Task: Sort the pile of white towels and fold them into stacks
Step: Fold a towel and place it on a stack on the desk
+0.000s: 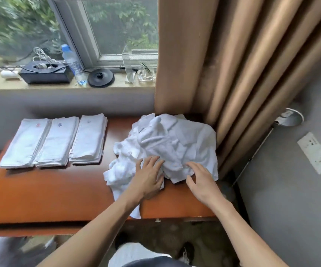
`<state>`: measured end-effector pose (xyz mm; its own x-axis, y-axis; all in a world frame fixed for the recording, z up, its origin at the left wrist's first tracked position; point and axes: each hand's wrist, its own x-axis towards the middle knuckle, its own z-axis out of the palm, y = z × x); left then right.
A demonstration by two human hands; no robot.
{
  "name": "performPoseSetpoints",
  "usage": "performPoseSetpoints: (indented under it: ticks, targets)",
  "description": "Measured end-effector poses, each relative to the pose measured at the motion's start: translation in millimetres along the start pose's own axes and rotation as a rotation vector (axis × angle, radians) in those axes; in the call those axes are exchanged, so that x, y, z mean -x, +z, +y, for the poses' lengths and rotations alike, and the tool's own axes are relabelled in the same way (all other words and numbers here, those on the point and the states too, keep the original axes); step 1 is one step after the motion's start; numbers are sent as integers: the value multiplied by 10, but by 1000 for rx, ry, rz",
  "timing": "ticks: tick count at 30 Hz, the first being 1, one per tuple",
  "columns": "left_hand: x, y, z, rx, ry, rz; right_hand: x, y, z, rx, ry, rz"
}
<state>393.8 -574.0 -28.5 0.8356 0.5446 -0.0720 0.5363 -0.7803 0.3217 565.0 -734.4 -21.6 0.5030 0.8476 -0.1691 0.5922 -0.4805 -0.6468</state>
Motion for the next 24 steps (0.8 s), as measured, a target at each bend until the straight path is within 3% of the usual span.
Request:
performPoseSetpoints:
  ticks: [6,13,24]
  targets:
    - [-40,22,157,95,-122,142,-368,-154,85,-31,-67,-66]
    - [-130,126,-299,227,-302,280,-853,101,-143,2,-133,-217]
    - [-616,244,-755,509,-383,258,-1849,376,-517,91,-255,-286]
